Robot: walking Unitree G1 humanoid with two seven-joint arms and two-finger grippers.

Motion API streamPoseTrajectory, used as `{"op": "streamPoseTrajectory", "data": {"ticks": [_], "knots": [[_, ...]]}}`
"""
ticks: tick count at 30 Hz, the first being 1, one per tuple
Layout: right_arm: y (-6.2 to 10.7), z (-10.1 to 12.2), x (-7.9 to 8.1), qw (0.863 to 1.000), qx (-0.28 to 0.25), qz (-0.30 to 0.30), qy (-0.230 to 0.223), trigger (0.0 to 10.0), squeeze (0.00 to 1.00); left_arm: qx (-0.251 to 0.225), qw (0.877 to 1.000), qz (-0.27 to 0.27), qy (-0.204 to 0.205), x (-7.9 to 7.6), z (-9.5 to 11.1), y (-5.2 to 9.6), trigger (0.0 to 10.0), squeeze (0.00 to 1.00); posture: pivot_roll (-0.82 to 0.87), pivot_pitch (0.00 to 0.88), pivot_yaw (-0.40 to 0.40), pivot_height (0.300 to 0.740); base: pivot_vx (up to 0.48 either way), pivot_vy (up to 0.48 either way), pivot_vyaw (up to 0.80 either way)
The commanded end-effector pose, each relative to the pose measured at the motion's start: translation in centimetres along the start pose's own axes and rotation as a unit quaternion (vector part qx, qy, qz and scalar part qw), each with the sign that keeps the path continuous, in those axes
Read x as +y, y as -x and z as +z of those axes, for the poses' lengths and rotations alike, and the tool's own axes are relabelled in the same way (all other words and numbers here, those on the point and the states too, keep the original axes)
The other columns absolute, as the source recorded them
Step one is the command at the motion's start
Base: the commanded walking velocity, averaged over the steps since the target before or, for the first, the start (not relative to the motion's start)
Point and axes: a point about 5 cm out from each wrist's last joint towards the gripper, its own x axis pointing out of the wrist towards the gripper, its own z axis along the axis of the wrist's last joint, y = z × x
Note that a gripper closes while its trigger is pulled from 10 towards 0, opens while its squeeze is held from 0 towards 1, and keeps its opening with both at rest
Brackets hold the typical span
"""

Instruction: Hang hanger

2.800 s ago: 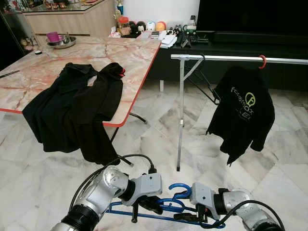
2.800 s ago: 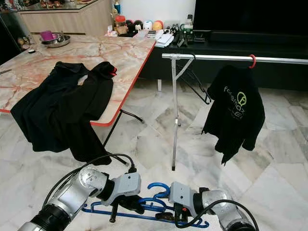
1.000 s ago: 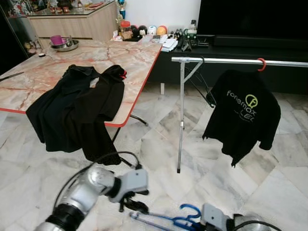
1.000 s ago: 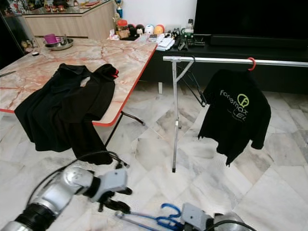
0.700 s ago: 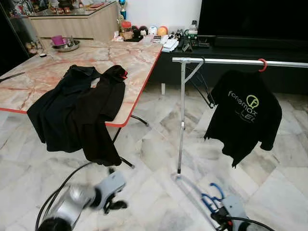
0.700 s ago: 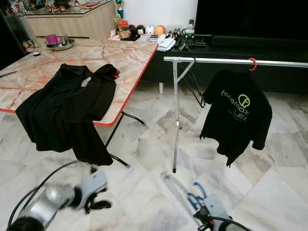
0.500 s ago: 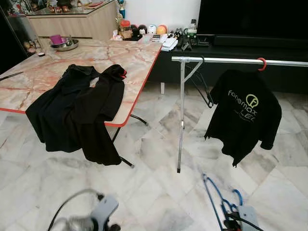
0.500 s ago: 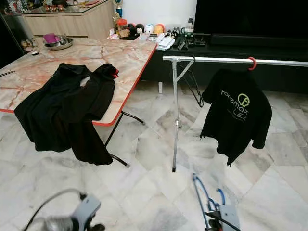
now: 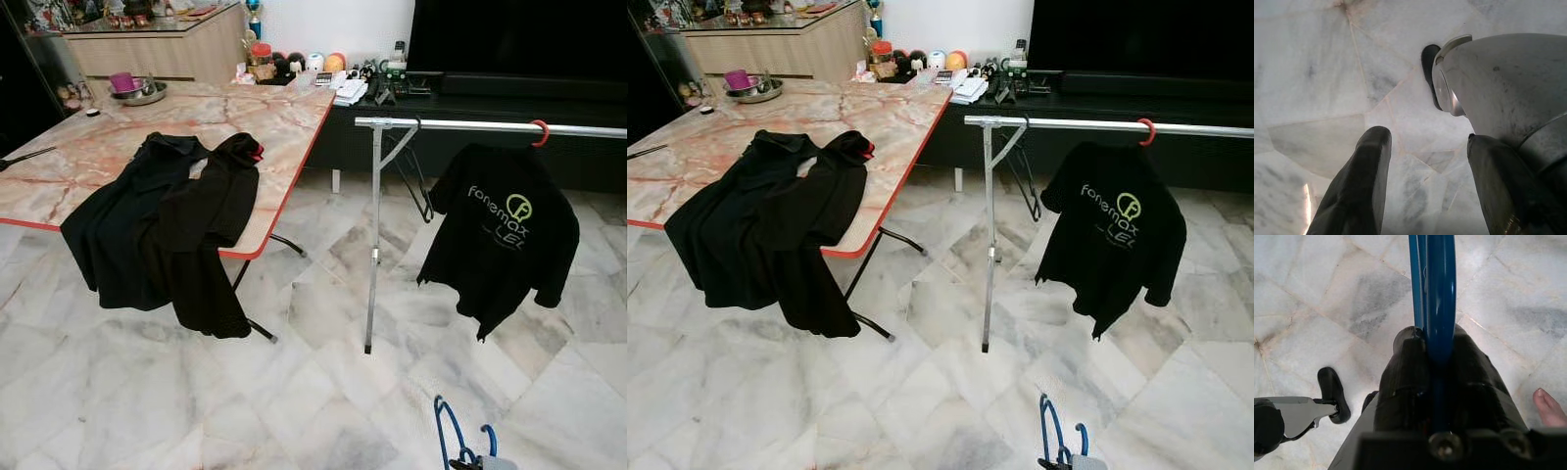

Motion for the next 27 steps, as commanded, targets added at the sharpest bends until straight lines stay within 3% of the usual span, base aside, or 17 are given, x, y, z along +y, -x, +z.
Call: {"op": "streamPoseTrajectory", "data": {"ticks": [1, 6, 19, 27], "knots": [[-0.1, 0.1, 0.5, 1.0, -0.007, 0.001, -0.005, 10.0, 0.0, -0.018, 1.0, -0.006, -0.011, -0.4, 1.4, -0.1, 10.0, 0.0, 0.07, 0.069, 0.036, 0.74, 0.262, 0.0, 0.0], [-0.1, 0.4, 0.8, 1.0, -0.014, 0.008, 0.003, 10.0, 0.0, -0.034, 0.999, -0.011, -0.024, -0.9, 3.1, -0.3, 10.0, 0.0, 0.06, 0.065, 0.037, 0.74, 0.278, 0.0, 0.0], [0.0, -0.2, 0.6, 1.0, 0.002, -0.005, 0.011, 10.0, 0.0, -0.002, 0.999, -0.021, -0.024, -0.7, 0.1, -0.1, 10.0, 0.0, 0.07, 0.048, 0.03, 0.74, 0.306, 0.0, 0.0], [0.0, -0.2, 0.5, 1.0, 0.001, -0.006, 0.008, 10.0, 0.0, -0.008, 0.999, -0.013, -0.032, -0.7, 0.7, -0.2, 10.0, 0.0, 0.08, 0.033, 0.026, 0.74, 0.193, 0.0, 0.0]]}}
